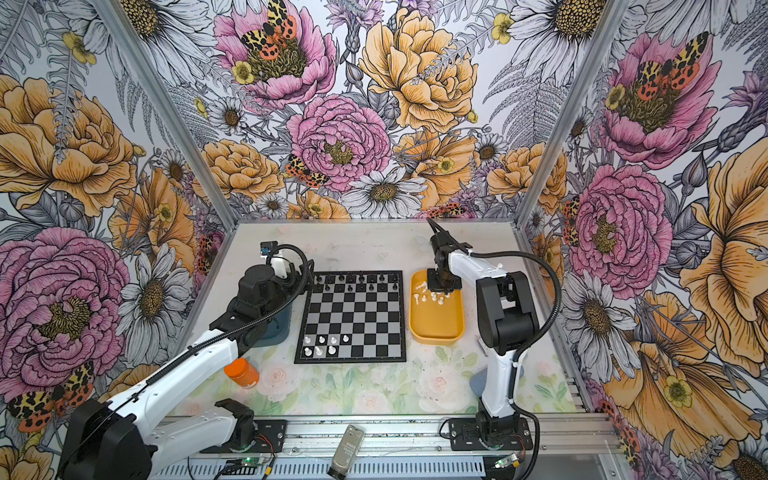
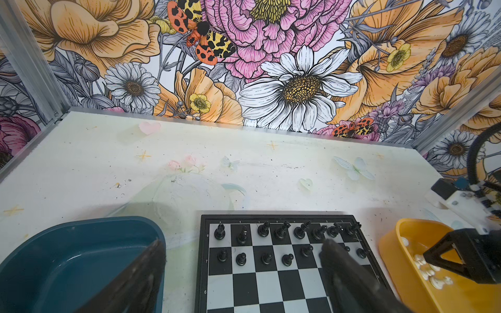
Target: Set up the chess pieces on the board
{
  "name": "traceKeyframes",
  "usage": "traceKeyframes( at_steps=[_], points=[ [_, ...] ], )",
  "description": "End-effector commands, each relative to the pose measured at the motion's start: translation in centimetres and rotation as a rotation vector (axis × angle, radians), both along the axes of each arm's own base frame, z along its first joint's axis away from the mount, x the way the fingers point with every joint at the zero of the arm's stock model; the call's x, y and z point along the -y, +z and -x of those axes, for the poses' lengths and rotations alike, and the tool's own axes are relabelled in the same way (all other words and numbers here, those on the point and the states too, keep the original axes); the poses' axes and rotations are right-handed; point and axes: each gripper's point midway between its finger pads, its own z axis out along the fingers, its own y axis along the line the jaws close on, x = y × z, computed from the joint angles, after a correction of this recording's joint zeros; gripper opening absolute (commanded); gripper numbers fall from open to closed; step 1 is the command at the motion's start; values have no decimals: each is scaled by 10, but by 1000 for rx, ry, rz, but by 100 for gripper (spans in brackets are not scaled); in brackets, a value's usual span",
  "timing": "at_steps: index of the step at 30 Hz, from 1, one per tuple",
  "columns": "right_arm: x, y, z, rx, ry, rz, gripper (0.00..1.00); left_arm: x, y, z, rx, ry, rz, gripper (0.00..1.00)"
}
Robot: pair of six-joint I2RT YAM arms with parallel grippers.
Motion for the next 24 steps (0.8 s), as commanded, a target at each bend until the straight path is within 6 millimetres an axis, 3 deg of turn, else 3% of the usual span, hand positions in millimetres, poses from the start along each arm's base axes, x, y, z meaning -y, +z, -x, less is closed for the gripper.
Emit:
traceKeyframes(
  at_steps=[1,24],
  points=[
    [0,5,-14,36,3,-5,18,8,16,-4,35,-24,30,91],
    [1,-1,-17,25,-3,-4,18,8,15,-3,35,-24,28,91]
  ],
)
